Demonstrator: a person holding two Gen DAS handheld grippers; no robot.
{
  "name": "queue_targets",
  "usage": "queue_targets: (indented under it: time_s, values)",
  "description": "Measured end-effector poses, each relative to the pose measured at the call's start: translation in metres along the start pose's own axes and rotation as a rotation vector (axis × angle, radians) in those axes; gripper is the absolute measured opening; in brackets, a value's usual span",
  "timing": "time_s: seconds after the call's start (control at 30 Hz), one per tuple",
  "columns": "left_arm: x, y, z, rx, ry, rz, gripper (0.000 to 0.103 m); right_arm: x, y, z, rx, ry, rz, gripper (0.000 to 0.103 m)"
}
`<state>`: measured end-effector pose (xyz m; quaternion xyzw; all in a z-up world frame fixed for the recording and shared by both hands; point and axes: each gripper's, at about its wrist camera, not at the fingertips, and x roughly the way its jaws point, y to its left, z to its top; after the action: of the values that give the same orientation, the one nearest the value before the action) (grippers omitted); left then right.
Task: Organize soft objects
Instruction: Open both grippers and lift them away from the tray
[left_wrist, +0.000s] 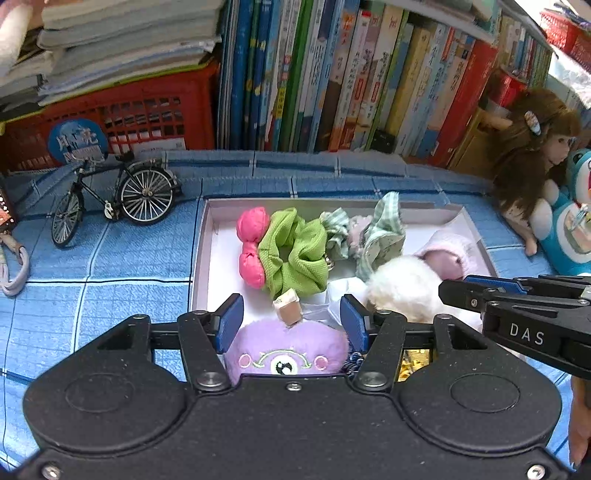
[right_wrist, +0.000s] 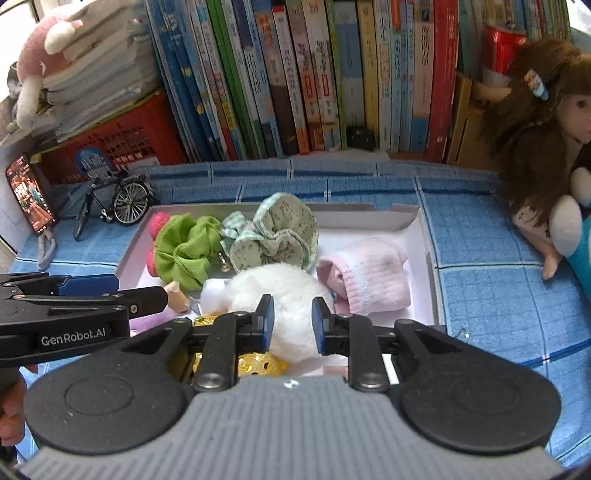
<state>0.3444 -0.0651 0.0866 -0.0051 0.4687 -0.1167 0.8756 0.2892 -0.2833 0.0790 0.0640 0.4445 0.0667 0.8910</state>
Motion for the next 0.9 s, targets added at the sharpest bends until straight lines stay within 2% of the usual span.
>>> queue_targets:
  time_s: [0.17,0.37,0.6,0.67,0.9]
  values:
    - [-0.021,-0.006,-0.002,0.017,-0.026,-0.001,0.058,-0.023,0.003,-0.001,-0.014,-0.047,-0.005,0.053]
    - [-0.051,-0.014,-0.012,0.038,-0.087,-0.006,0.076,-0.048,0.009,-0.008,-0.039,-0.113,-0.017,0.07]
    - [-0.077,-0.014,-0.028,0.044,-0.161,0.013,0.082,-0.068,0.008,-0.022,-0.041,-0.18,-0.044,0.086]
    - [-0.083,-0.012,-0.033,0.033,-0.176,0.008,0.086,-0.073,0.008,-0.026,-0.046,-0.199,-0.047,0.088]
    - [-0.103,-0.009,-0.054,0.022,-0.23,0.019,0.086,-0.089,0.009,-0.046,-0.041,-0.267,-0.041,0.09]
